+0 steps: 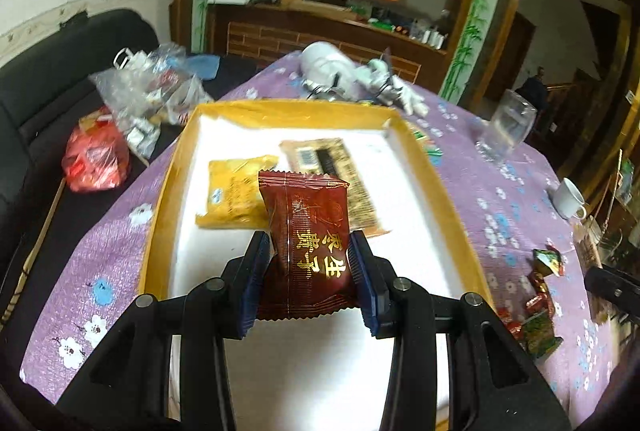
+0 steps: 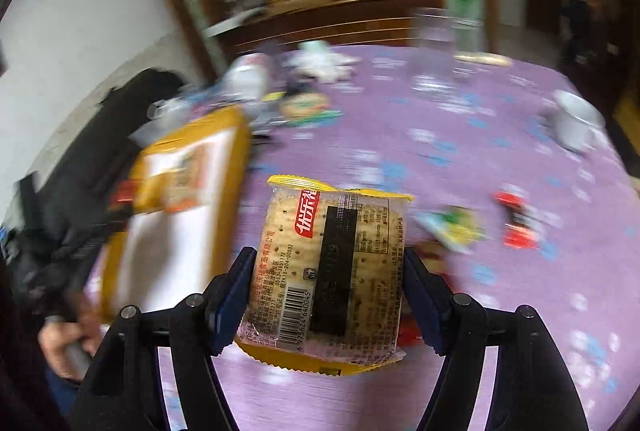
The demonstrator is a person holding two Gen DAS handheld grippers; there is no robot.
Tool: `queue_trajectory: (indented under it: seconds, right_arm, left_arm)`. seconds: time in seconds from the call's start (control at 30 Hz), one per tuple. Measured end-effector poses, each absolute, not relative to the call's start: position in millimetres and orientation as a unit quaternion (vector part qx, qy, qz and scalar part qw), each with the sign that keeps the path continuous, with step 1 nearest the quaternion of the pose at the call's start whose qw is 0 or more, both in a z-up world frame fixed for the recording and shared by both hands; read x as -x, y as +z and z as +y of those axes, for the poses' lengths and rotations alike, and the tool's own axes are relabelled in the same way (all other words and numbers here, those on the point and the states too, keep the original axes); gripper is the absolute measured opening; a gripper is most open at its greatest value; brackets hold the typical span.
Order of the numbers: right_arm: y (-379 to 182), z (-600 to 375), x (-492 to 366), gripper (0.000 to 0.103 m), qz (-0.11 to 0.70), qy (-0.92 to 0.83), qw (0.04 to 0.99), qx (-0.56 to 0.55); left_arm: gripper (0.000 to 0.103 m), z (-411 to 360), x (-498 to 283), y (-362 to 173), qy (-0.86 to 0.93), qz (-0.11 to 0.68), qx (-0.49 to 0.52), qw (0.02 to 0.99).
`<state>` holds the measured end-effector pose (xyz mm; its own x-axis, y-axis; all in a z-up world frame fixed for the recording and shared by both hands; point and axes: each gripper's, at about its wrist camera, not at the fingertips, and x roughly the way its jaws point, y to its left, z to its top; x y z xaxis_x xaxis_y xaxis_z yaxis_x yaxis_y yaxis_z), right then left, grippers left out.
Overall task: Organize snacks
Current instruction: 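Carry both held packs to the box and open both tools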
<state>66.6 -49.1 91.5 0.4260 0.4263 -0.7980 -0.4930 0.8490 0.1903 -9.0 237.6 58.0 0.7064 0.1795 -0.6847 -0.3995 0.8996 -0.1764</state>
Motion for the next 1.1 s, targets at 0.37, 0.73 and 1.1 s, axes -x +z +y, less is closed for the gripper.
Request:
queue_trajectory:
  seconds: [0.37,0.73,1.1]
  right_arm:
    - [61,99,-46,0.072,0.506,0.381,0.773,0.04]
    - [24,115,-64,0.072,0.541,0.369,0.756,0.013]
    - [19,114,-69,0.073,0.538,0.373,0.756,0.004]
  left_arm:
    - [0.037,251,4,34,0.161,0.371,0.181,0.896]
    - [0.038,244,2,34,0.211,0.372,0.129,0.895]
    - [0.046,249,0,32,0.215,0.375,0.139,0.891]
